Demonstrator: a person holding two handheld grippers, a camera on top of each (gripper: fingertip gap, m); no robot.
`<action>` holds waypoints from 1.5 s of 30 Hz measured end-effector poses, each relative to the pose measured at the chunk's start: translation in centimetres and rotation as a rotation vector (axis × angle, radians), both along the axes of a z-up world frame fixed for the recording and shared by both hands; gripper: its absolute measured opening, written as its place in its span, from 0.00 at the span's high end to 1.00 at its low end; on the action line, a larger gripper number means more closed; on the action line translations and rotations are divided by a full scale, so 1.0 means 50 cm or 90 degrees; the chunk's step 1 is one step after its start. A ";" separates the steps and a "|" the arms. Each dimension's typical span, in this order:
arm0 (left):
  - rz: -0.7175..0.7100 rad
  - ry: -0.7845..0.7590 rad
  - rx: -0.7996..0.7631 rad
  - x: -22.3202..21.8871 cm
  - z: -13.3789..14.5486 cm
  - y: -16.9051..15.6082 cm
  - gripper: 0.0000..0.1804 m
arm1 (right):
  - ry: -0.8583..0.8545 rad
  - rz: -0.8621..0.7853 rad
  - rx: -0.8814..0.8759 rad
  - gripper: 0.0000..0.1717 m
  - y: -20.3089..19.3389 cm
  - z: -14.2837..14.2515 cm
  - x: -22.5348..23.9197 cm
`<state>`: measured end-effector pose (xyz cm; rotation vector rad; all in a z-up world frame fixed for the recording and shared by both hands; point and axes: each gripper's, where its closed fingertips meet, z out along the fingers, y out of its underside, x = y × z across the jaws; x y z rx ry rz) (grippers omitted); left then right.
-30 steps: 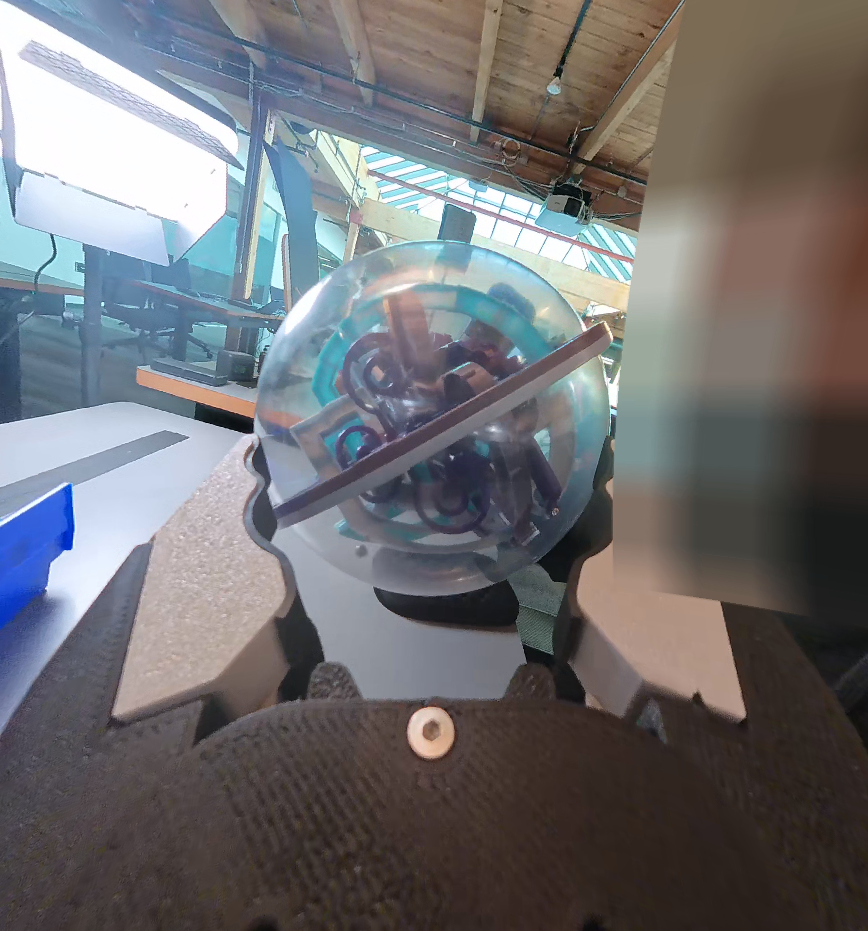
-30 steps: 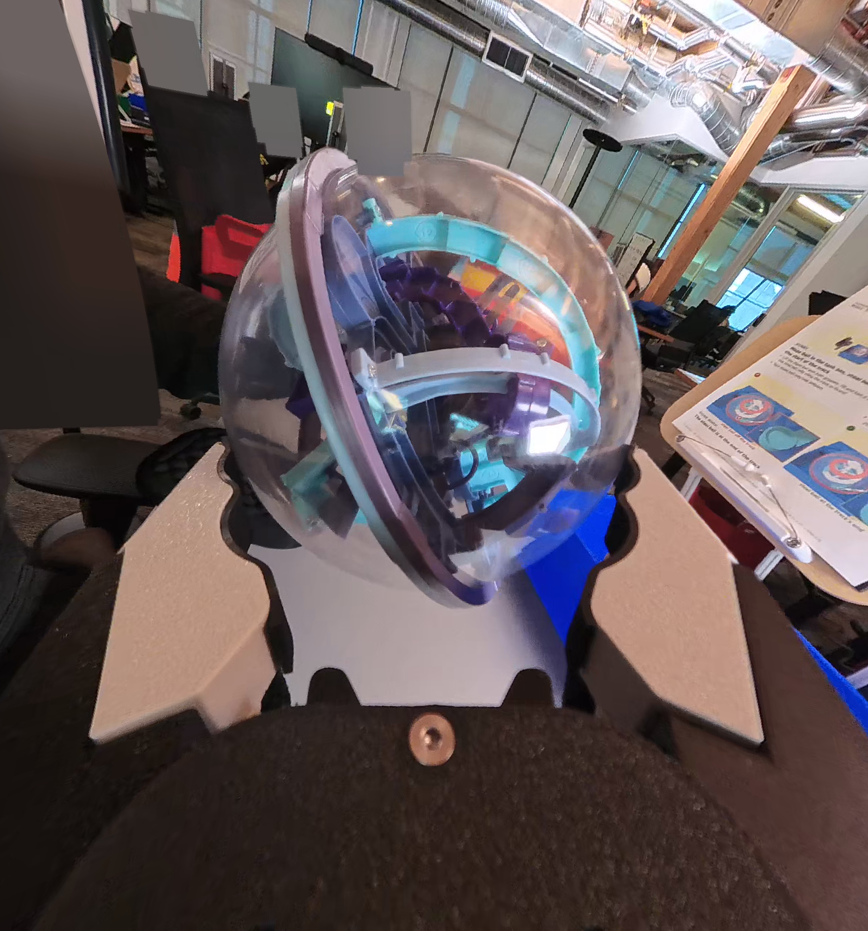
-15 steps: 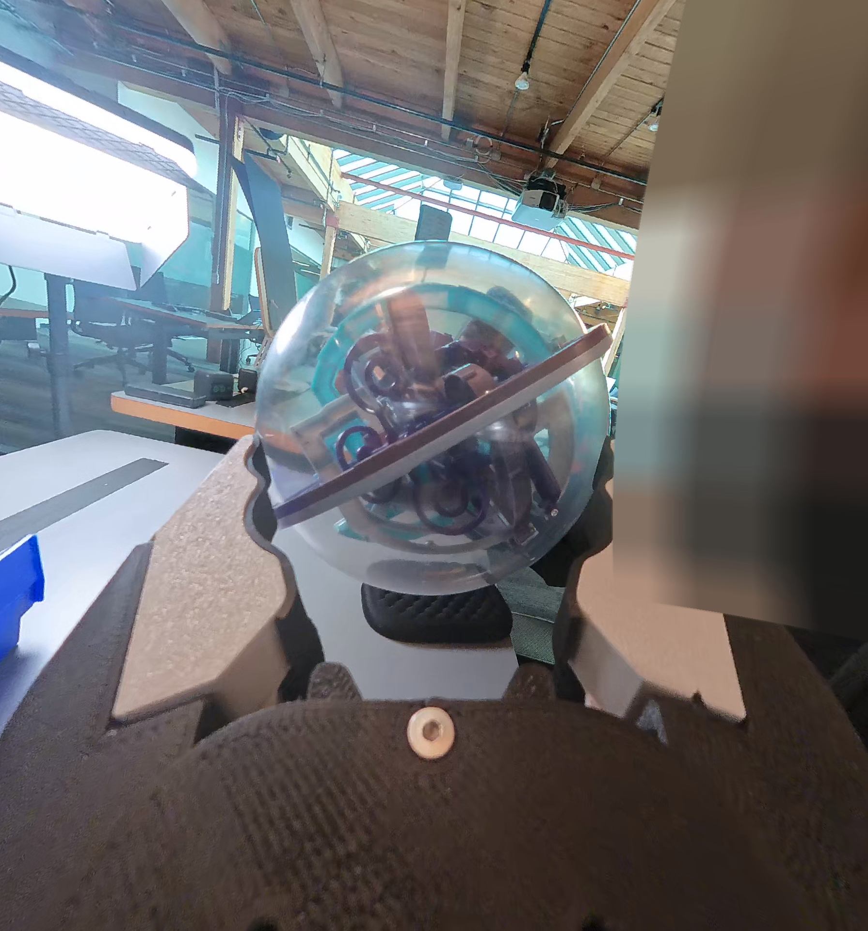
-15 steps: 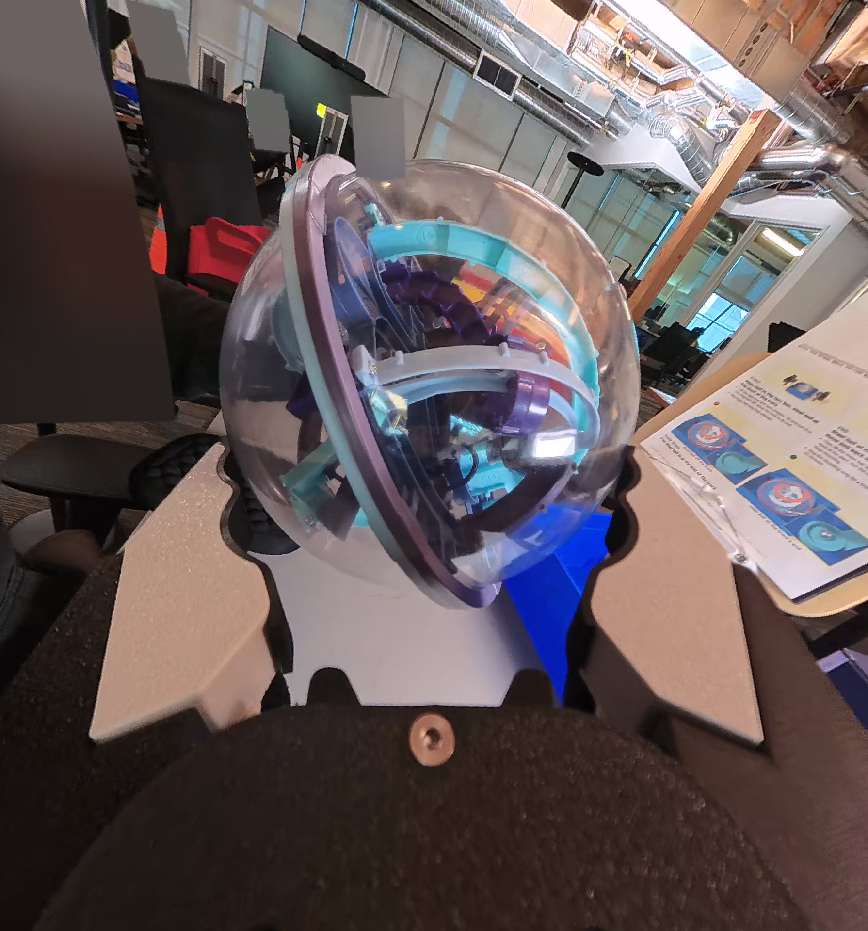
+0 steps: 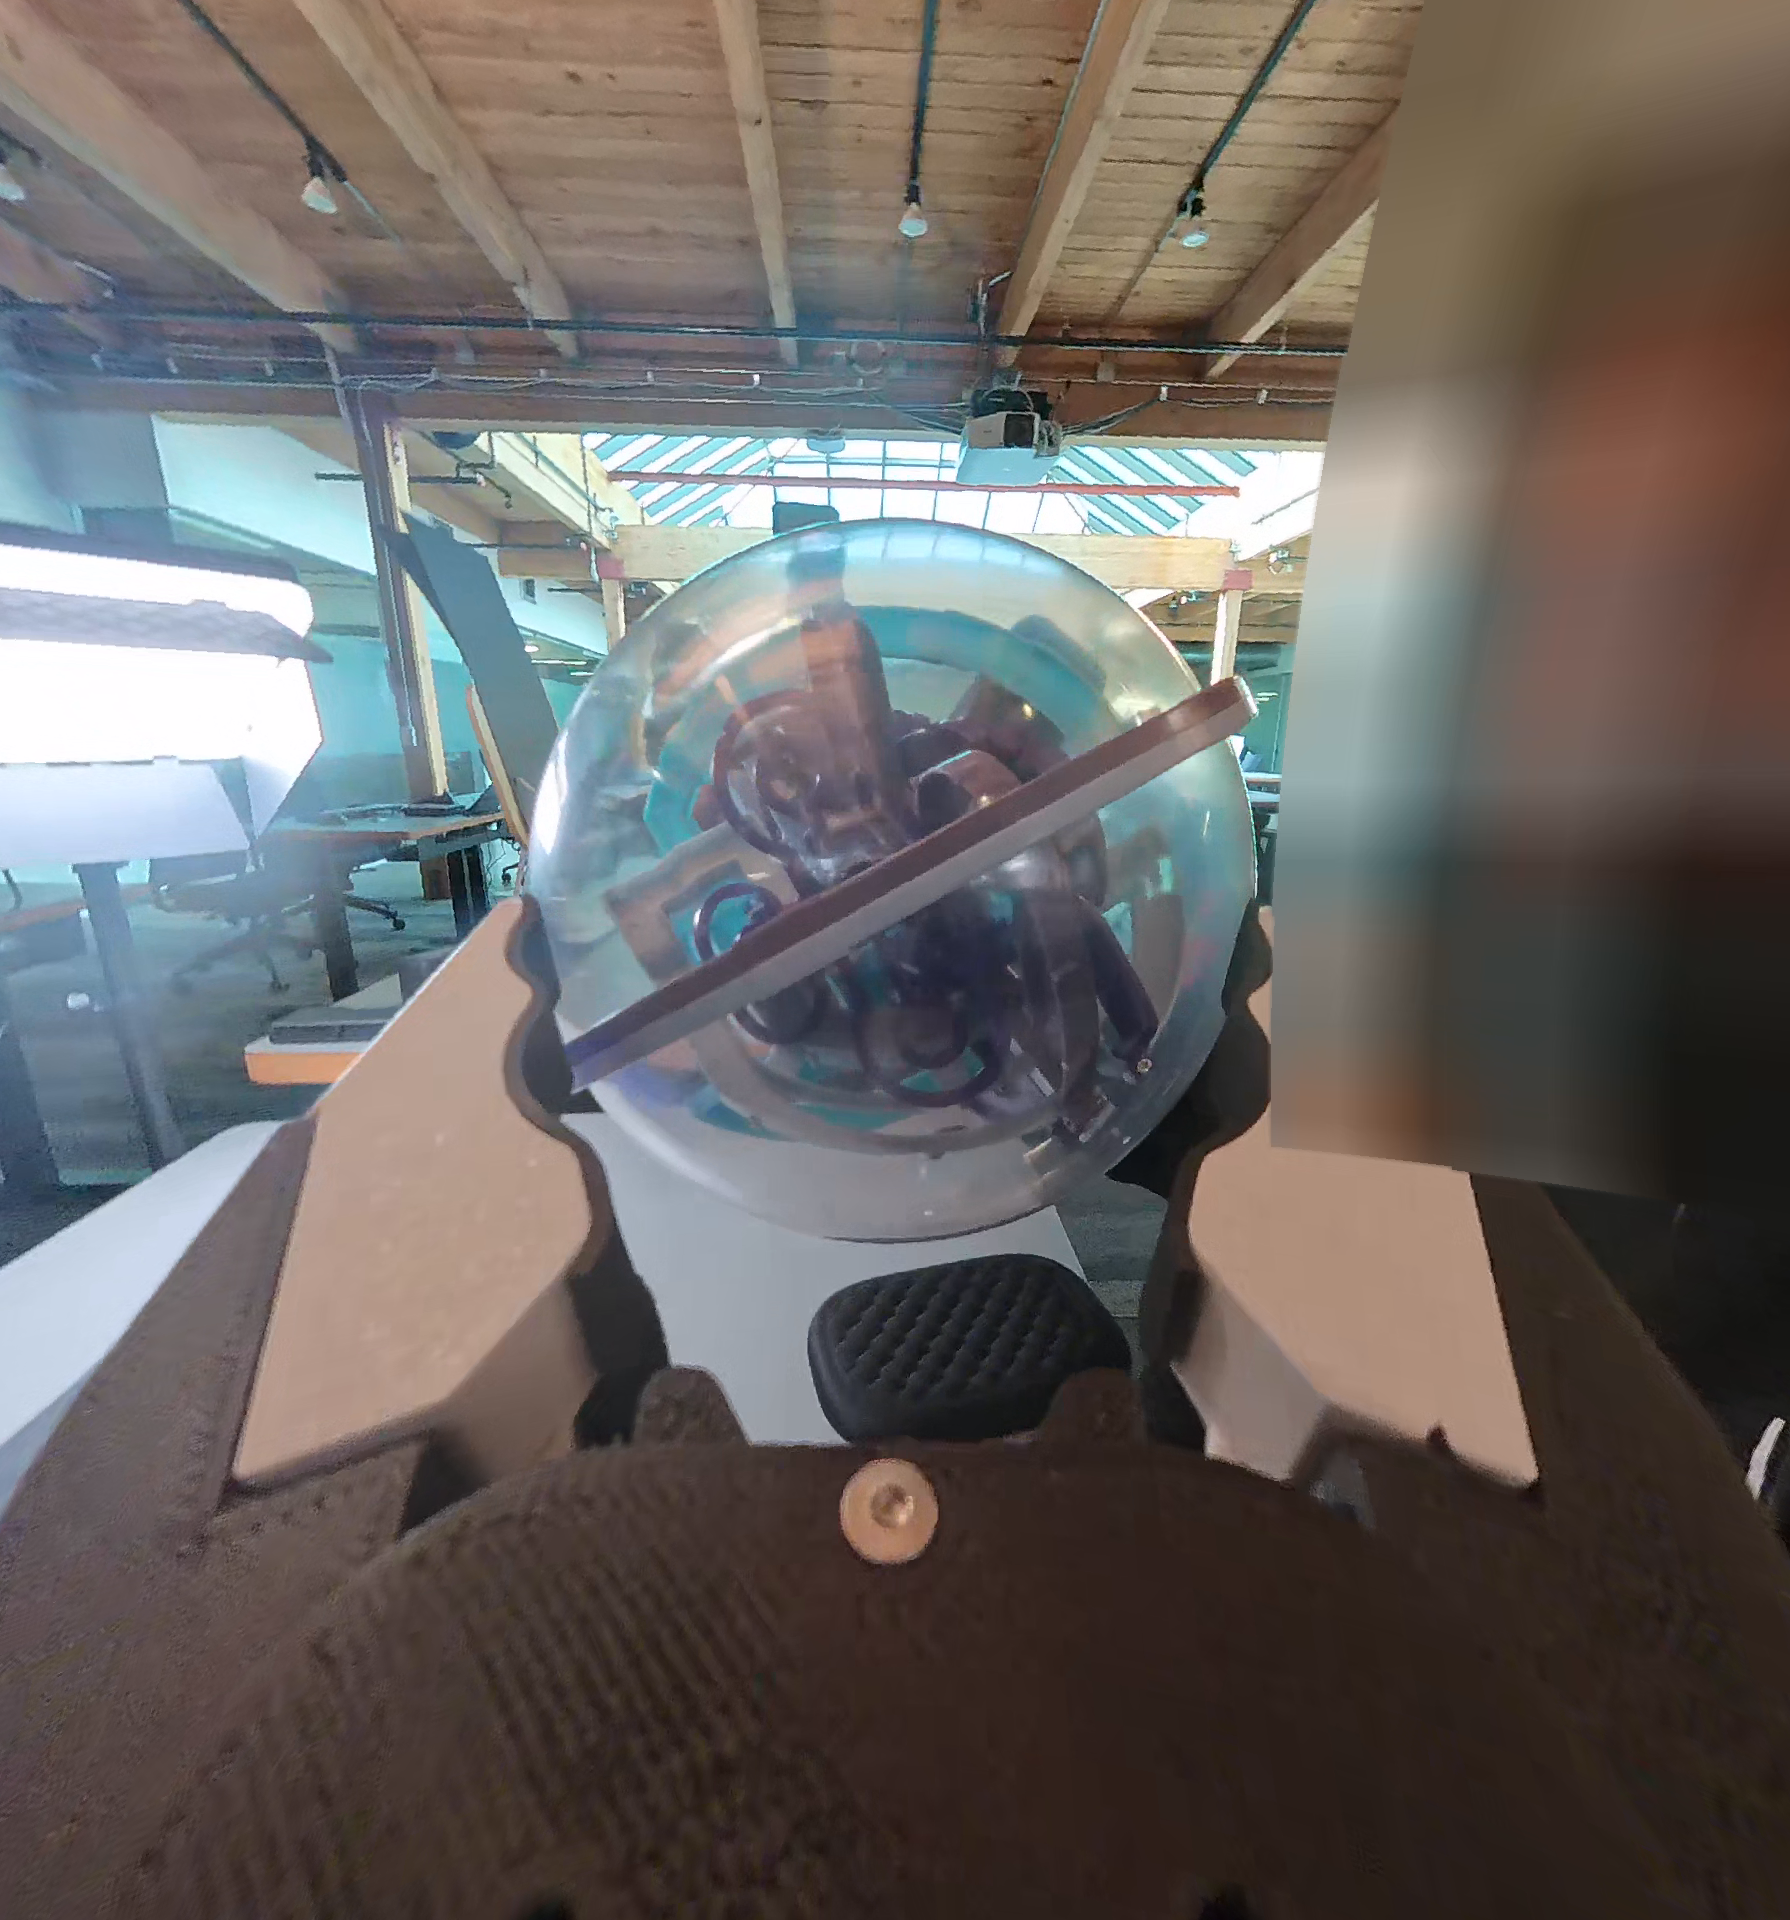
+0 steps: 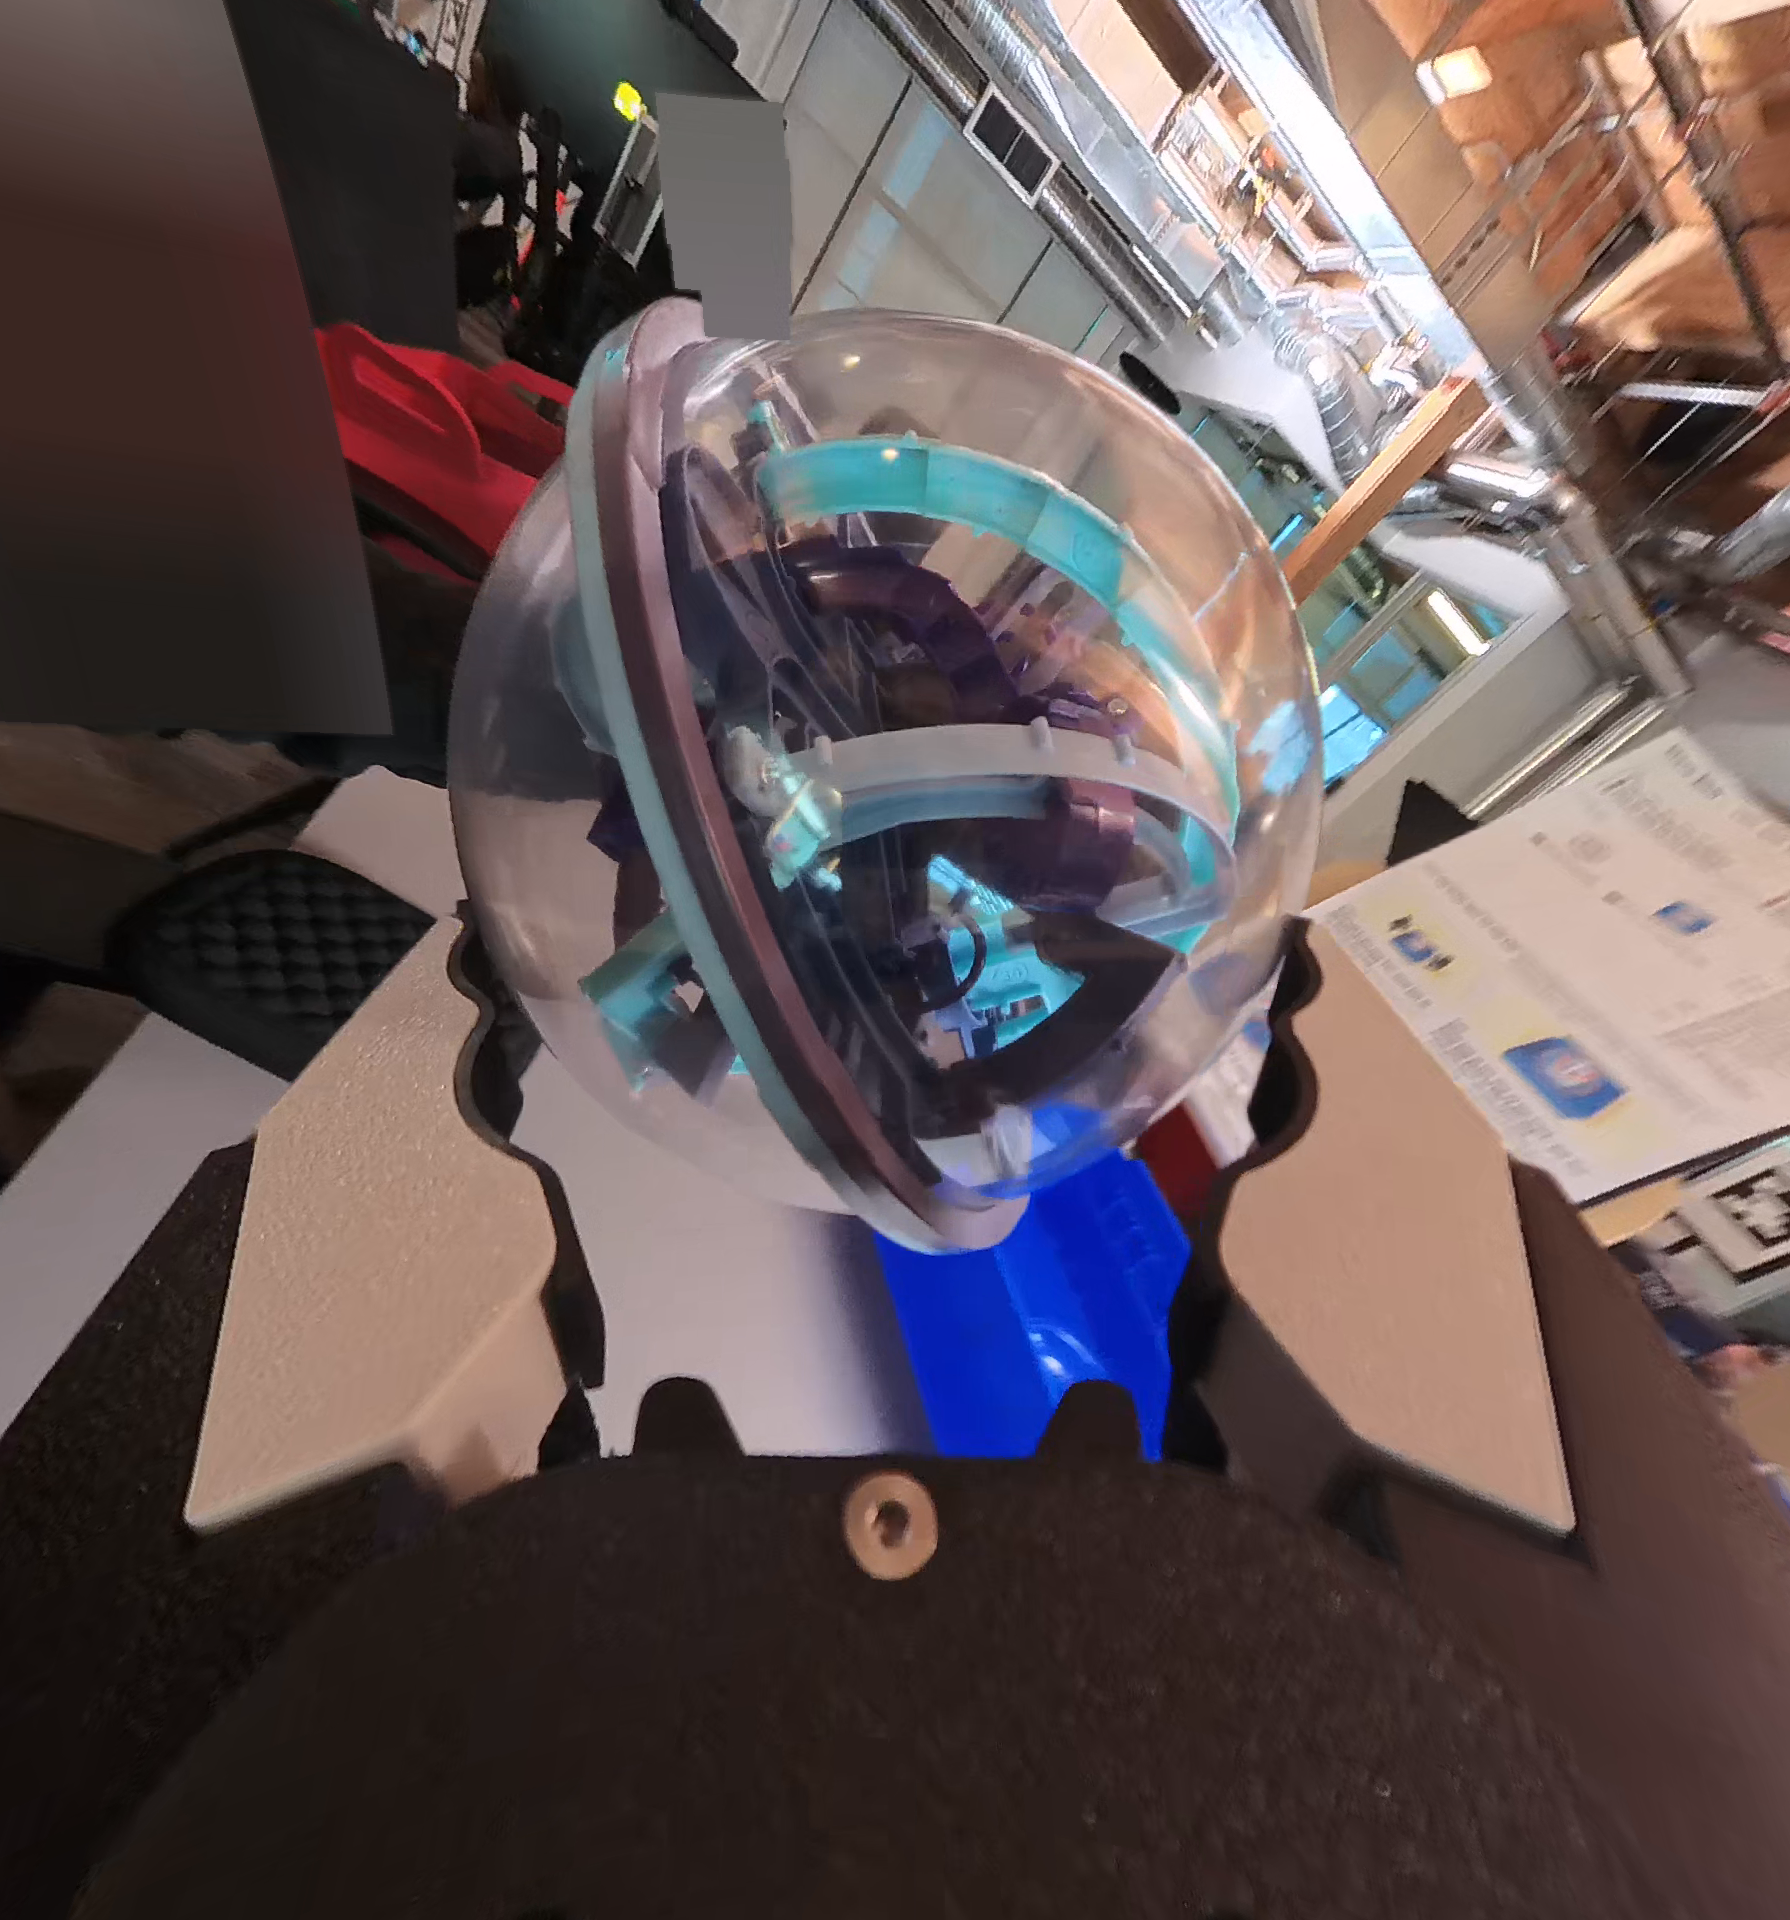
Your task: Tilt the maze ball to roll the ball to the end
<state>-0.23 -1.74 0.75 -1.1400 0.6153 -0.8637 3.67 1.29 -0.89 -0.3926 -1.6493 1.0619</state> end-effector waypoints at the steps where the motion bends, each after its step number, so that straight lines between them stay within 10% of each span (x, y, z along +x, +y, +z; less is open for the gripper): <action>1: -0.002 0.009 0.011 0.003 0.007 -0.003 0.31 | 0.007 -0.003 0.012 0.17 -0.003 0.007 0.003; 19: -0.012 0.152 0.215 0.044 0.124 -0.092 0.30 | 0.106 -0.068 0.235 0.17 -0.077 0.124 0.039; 45: -0.012 -0.068 0.305 -0.040 0.048 -0.045 0.42 | -0.135 -0.179 0.409 0.18 -0.041 0.120 -0.010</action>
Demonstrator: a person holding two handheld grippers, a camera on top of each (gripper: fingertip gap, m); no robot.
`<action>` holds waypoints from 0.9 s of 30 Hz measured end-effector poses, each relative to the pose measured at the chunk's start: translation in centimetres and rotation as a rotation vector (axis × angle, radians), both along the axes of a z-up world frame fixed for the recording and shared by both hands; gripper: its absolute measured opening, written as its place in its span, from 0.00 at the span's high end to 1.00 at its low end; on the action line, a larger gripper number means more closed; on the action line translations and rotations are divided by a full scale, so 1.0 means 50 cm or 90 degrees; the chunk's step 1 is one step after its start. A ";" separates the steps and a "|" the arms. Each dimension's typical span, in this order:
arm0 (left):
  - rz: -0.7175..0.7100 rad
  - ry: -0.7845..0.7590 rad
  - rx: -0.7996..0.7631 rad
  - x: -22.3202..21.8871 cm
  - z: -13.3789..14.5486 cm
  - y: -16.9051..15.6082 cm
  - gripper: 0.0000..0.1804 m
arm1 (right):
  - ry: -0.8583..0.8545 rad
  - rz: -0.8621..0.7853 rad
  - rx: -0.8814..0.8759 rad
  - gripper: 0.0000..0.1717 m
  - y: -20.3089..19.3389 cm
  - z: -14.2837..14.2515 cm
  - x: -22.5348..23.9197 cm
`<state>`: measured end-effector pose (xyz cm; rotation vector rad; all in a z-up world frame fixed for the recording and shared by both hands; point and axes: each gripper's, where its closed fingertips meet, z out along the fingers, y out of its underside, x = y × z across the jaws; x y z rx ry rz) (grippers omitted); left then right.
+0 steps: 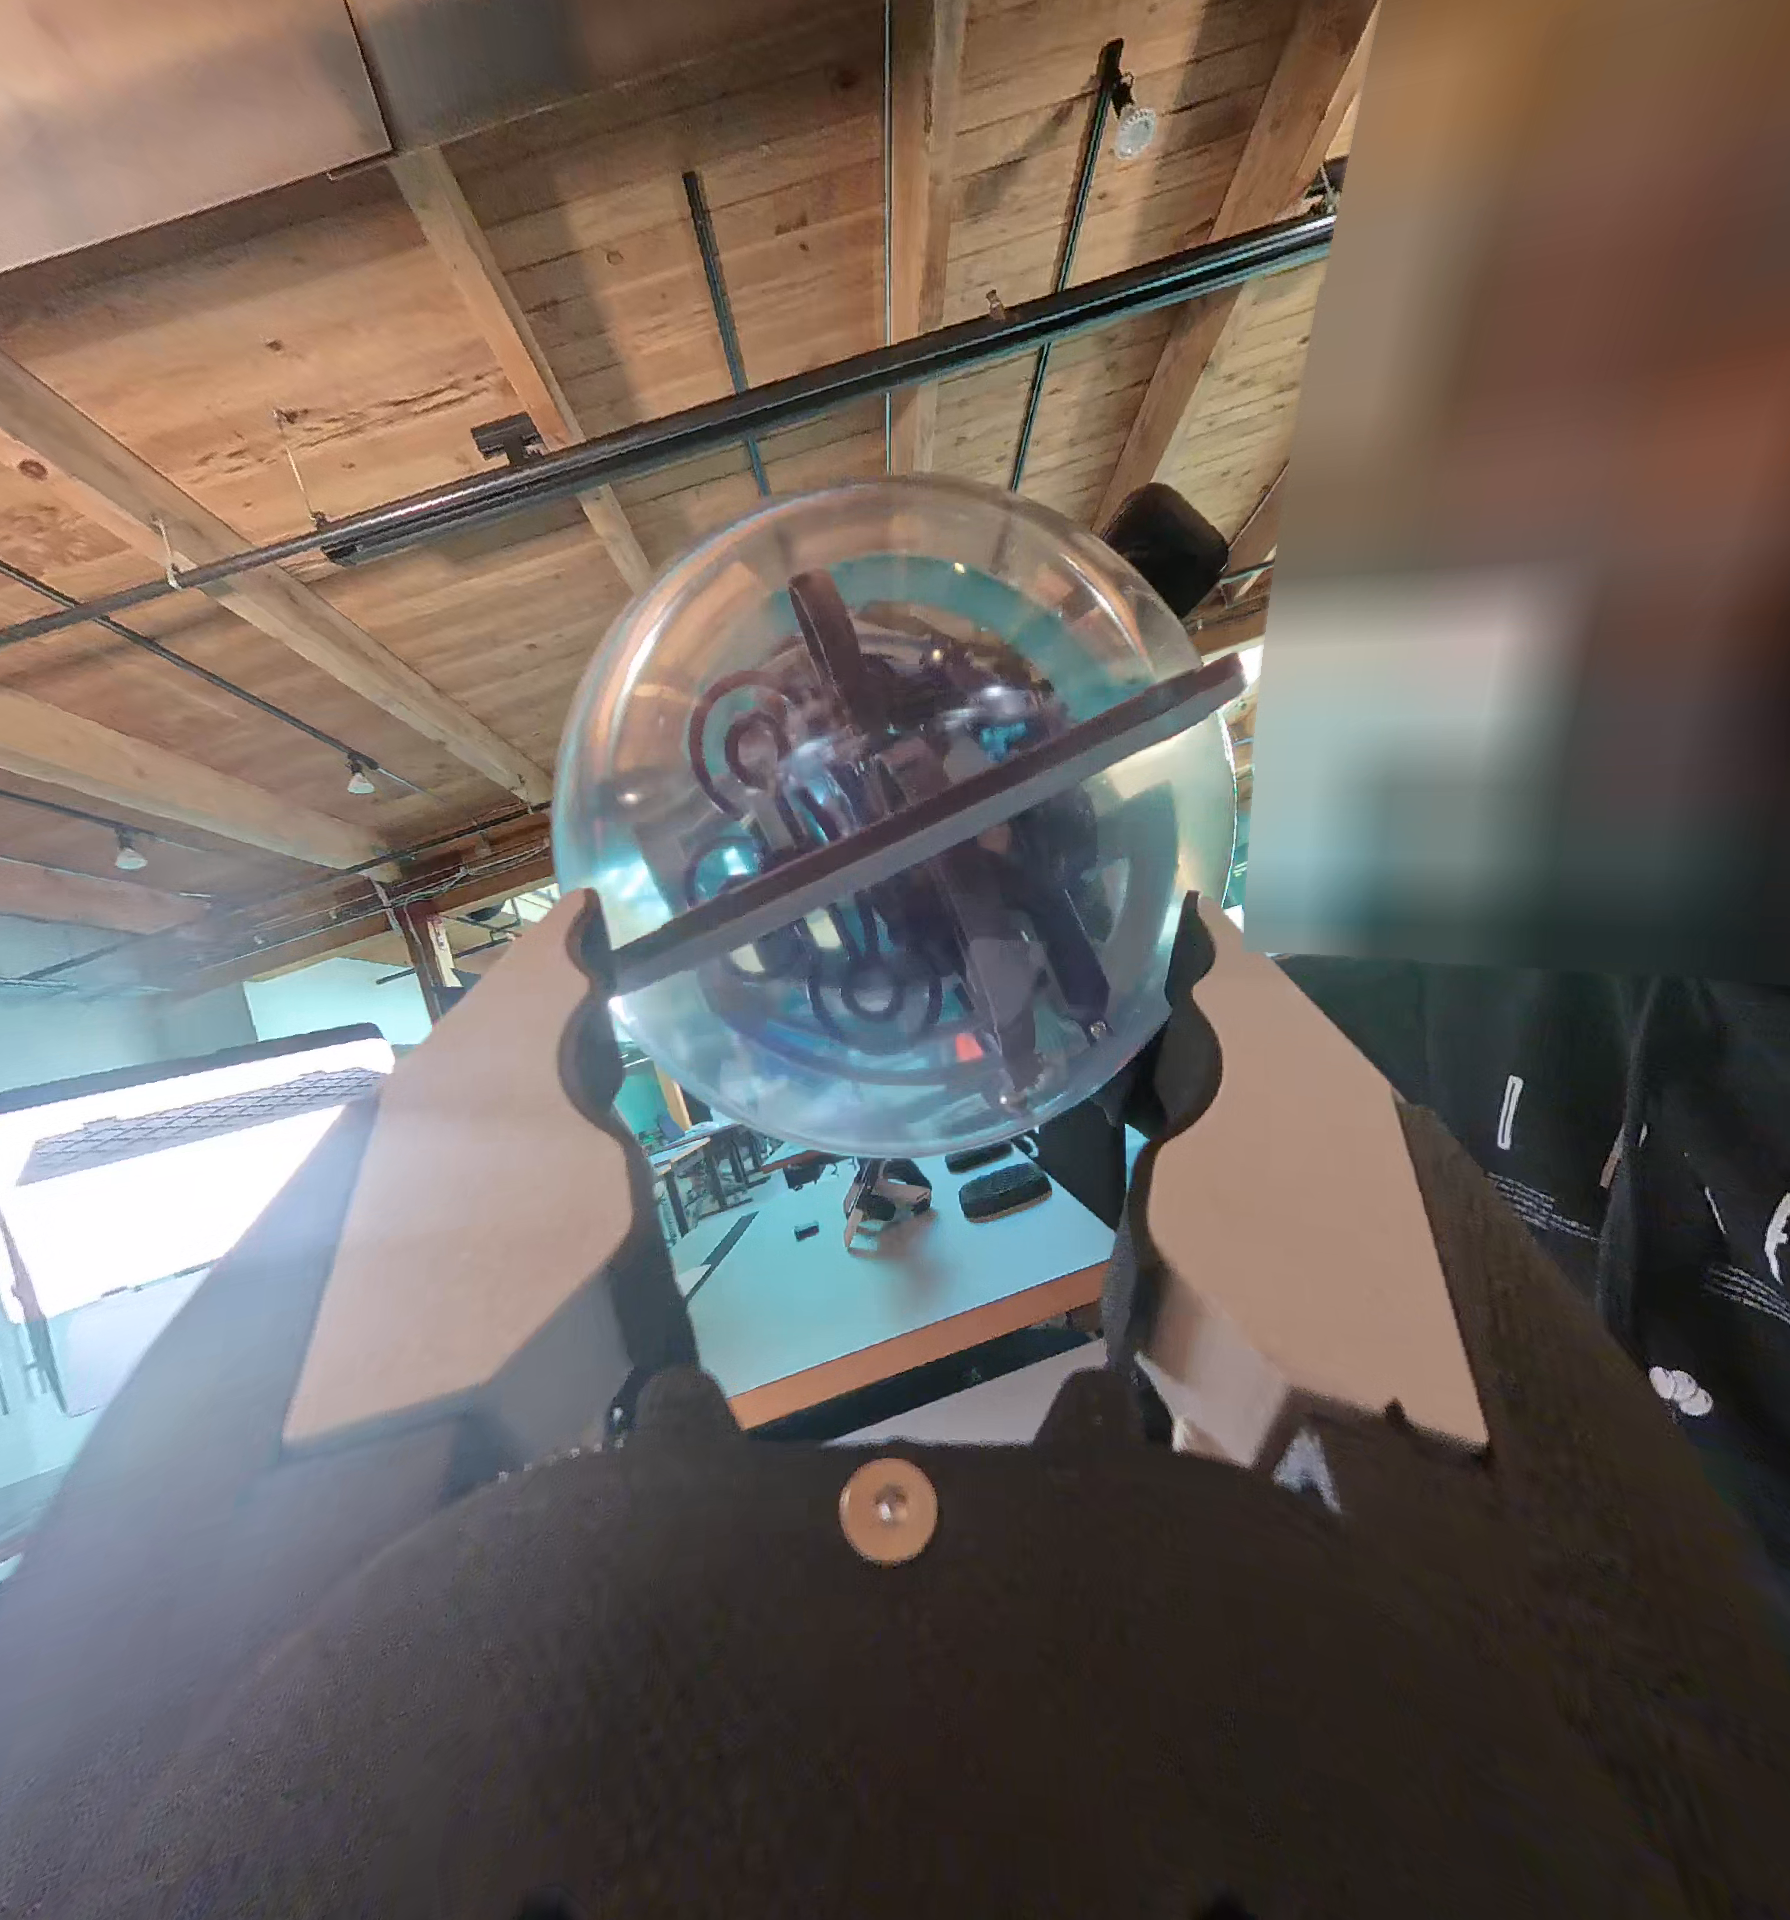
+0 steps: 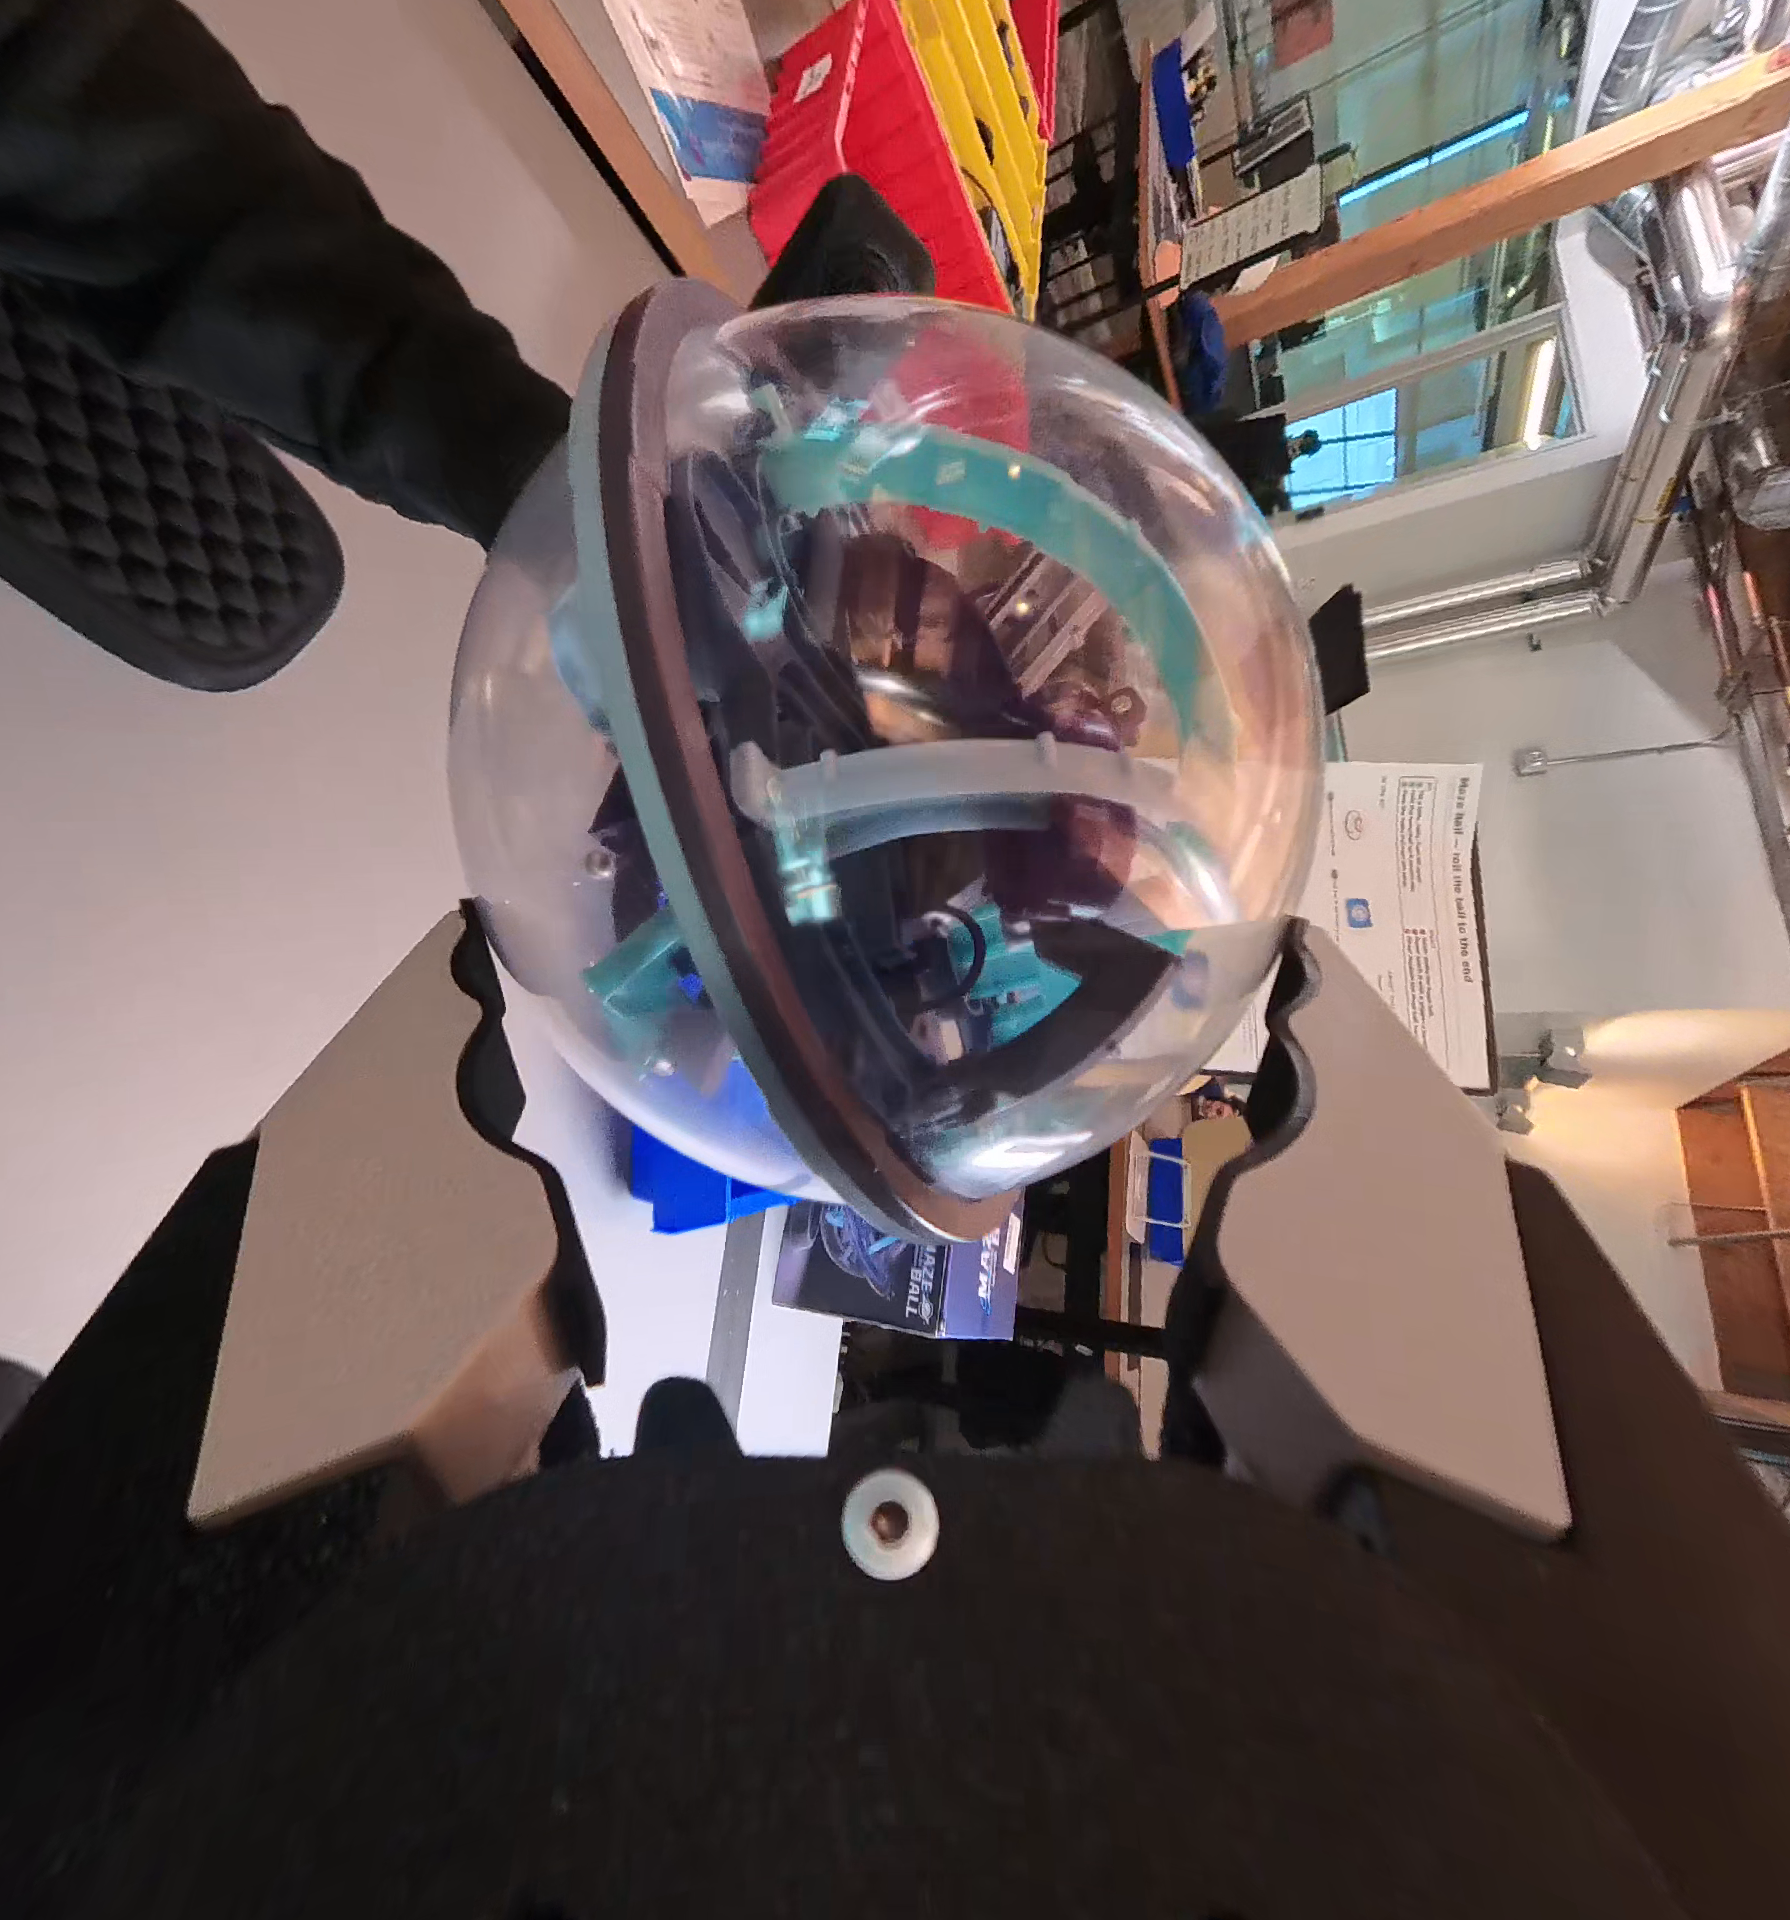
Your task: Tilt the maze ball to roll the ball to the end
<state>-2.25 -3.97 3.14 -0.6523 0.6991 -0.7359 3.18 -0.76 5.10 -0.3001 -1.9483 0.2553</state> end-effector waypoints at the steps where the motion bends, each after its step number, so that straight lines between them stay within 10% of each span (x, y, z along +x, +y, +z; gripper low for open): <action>1: -0.002 -0.006 0.000 -0.001 0.000 0.000 0.42 | -0.009 -0.008 0.005 0.18 0.000 0.002 -0.001; 27: 0.003 0.045 0.155 -0.007 0.107 -0.071 0.44 | -0.021 -0.048 0.237 0.18 -0.104 0.136 -0.005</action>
